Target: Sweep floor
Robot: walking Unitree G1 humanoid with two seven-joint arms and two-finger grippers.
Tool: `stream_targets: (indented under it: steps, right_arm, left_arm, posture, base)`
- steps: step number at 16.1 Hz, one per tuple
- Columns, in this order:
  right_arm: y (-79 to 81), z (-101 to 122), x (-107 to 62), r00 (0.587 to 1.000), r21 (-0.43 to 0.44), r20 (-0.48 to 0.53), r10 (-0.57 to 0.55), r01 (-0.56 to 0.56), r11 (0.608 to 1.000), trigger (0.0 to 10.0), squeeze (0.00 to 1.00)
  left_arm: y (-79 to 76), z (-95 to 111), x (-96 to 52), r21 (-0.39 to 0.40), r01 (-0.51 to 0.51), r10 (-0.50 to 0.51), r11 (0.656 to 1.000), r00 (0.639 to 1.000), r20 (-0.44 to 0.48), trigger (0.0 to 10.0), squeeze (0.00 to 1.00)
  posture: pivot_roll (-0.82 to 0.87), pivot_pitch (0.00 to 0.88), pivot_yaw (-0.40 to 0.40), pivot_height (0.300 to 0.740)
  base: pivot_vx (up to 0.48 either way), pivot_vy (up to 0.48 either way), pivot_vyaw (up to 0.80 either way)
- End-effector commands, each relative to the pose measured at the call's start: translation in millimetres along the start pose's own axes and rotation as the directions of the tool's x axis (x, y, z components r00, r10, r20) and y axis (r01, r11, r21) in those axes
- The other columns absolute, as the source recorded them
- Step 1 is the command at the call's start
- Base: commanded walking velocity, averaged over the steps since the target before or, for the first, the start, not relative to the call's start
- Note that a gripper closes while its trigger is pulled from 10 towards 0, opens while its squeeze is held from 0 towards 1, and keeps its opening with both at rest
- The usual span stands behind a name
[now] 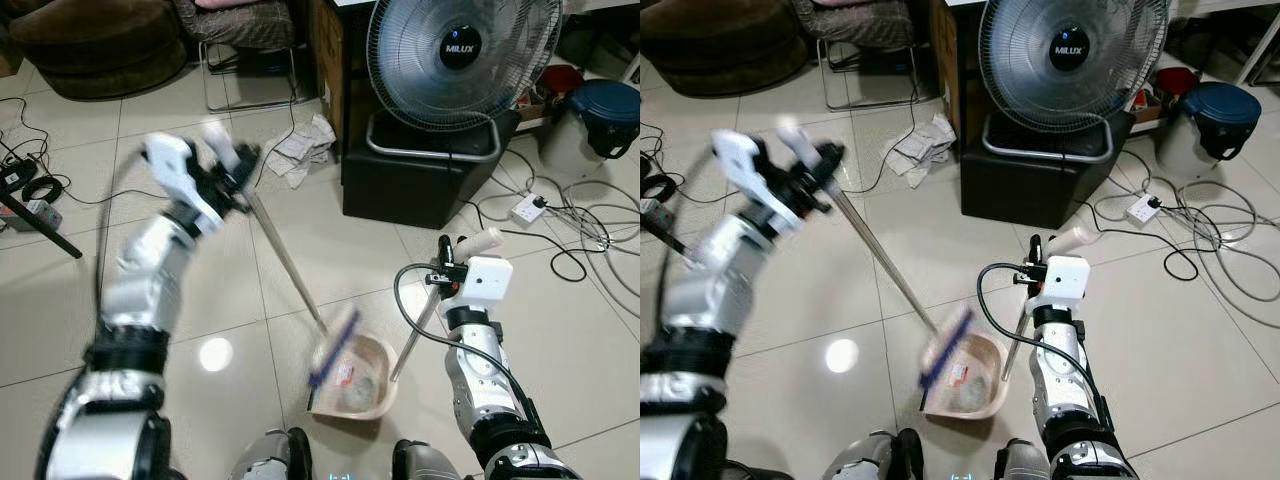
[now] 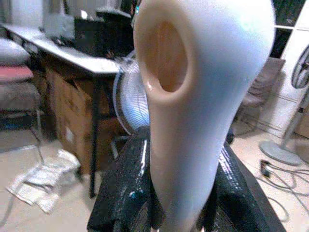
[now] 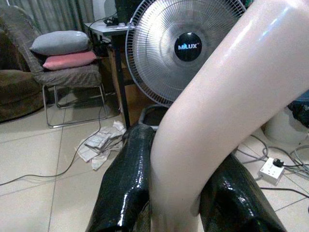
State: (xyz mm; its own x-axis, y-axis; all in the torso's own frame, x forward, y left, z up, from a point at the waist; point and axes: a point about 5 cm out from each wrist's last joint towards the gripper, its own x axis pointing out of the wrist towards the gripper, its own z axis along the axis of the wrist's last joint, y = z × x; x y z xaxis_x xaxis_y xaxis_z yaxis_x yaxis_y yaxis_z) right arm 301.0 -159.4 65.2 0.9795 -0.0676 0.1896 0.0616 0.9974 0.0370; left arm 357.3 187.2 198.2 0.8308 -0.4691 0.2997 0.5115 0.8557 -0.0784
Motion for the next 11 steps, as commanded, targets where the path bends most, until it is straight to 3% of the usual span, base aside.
stream_targets:
  steps: [1, 3, 4, 6, 8, 11]
  right_arm:
    - [-0.6, 4, -0.4, 0.999, 0.014, 0.033, -0.003, 0.002, 1.0, 10.0, 0.0]
    - [-1.4, 5, -0.9, 0.999, 0.015, 0.035, -0.005, 0.005, 1.0, 10.0, 0.0]
    - [-2.7, 6, -0.6, 0.999, 0.022, 0.041, -0.016, 0.016, 1.0, 10.0, 0.0]
    - [-7.1, 10, -0.6, 0.997, 0.033, 0.063, -0.04, 0.038, 0.999, 10.0, 0.0]
    - [-11.1, 16, -1.4, 0.994, 0.04, 0.095, -0.059, 0.055, 0.998, 10.0, 0.0]
    - [-17.8, 27, -2.3, 0.985, 0.053, 0.146, -0.094, 0.087, 0.995, 10.0, 0.0]
  left_arm:
    - [9.5, 8, -1.3, 0.02, -0.03, 0.03, 0.999, 0.999, 0.032, 10.0, 0.0]
    - [17.7, 9, -4.0, 0.063, -0.071, 0.07, 0.995, 0.997, 0.025, 10.0, 0.0]
    - [26.4, 7, -8.5, 0.119, -0.139, 0.139, 0.983, 0.99, 0.01, 10.0, 0.0]
    - [33.8, -7, -20.1, 0.197, -0.217, 0.23, 0.956, 0.972, -0.044, 10.0, 0.0]
    - [32.2, -25, -30.2, 0.206, -0.246, 0.271, 0.947, 0.957, -0.101, 10.0, 0.0]
    - [25.0, -41, -36.9, 0.177, -0.289, 0.31, 0.941, 0.945, -0.105, 10.0, 0.0]
  posture:
    - [0.0, 0.118, 0.081, 0.74]
    - [0.0, 0.115, 0.083, 0.74]
    - [-0.01, 0.113, 0.083, 0.74]
    - [-0.01, 0.113, 0.085, 0.74]
    - [-0.02, 0.116, 0.085, 0.74]
    - [-0.03, 0.116, 0.083, 0.74]
  base:
    - [0.0, 0.0, 0.0]
    - [0.0, 0.0, 0.0]
    - [0.0, 0.0, 0.0]
    - [0.0, 0.0, 0.0]
    - [0.0, 0.0, 0.0]
    - [0.0, 0.0, 0.0]
